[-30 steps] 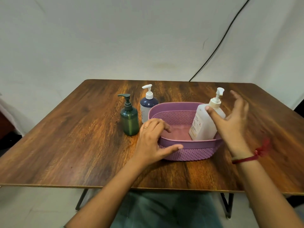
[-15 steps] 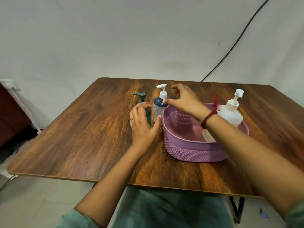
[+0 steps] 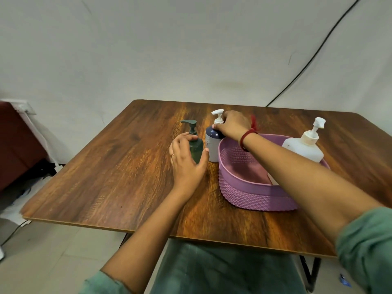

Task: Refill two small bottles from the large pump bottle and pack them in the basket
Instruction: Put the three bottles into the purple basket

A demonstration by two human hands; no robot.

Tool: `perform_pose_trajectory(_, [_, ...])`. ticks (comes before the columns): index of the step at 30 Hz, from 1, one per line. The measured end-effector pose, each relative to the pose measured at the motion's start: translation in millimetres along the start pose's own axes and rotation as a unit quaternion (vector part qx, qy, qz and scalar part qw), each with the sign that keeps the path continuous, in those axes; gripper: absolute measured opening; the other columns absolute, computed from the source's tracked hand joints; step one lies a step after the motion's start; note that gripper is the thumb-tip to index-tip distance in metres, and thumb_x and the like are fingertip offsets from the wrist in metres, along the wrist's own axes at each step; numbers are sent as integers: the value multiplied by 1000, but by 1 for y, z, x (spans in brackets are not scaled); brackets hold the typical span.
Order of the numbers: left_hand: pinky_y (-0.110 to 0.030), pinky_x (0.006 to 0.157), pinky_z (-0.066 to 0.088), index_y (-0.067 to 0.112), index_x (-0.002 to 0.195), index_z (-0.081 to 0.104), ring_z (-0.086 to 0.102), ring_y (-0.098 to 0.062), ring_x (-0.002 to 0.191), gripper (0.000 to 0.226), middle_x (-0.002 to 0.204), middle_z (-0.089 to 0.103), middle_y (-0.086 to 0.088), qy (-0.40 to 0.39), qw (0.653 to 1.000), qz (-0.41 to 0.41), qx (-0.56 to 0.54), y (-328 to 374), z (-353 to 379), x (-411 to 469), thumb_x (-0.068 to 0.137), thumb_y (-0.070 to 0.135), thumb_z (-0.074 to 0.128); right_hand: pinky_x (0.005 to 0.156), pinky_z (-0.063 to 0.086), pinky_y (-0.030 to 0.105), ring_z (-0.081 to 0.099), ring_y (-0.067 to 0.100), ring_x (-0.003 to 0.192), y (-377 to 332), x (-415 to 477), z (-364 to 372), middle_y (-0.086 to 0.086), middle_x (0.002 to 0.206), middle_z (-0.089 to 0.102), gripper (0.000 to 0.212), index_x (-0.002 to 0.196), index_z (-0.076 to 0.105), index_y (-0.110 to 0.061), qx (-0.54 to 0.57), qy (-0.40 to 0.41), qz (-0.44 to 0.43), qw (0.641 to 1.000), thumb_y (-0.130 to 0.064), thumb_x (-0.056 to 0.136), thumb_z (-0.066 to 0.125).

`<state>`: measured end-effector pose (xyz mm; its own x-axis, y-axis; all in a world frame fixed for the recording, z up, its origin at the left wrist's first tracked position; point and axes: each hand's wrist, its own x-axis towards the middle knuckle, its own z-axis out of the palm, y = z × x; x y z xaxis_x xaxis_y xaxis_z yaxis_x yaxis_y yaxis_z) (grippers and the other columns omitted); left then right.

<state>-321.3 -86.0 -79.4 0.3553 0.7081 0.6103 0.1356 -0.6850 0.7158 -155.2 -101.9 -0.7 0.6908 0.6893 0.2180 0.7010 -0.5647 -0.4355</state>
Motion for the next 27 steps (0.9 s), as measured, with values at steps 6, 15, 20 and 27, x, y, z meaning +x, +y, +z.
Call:
perform_pose_trajectory(6, [-5, 96, 16, 13, 107, 56, 39, -13, 119, 34, 120, 49, -5, 10, 1000, 28, -9, 10, -1, 5, 82, 34, 57, 72, 42, 29, 60, 26, 100, 2, -7, -13, 6, 110, 66, 32, 108, 64, -16, 45, 96, -3, 994, -41, 89, 57])
perform_pose_trajectory(15, [-26, 93, 36, 11, 114, 55, 45, -15, 113, 37, 117, 49, -1, 28, 995, 71, -61, 48, 3, 19, 83, 31, 59, 81, 42, 29, 58, 22, 102, 3, -49, -100, 1, 113, 64, 32, 111, 62, -15, 130, 192, -66, 971, -36, 88, 59])
perform_pose_trajectory(20, [-22, 94, 38, 12, 119, 52, 46, -9, 112, 43, 117, 51, 2, -51, 991, 88, -85, 73, 18, 16, 83, 32, 65, 89, 48, 43, 58, 24, 101, 29, -81, -126, 8, 110, 63, 25, 108, 63, -11, 109, 93, -58, 988, -27, 88, 60])
perform_pose_trajectory(27, [-22, 91, 41, 17, 134, 40, 50, -11, 115, 72, 128, 51, 0, -279, 958, 55, -44, 77, 47, 12, 73, 29, 77, 75, 43, 31, 58, 23, 94, 64, -97, -88, 9, 102, 63, 16, 99, 62, -11, 72, -12, -29, 997, -17, 84, 64])
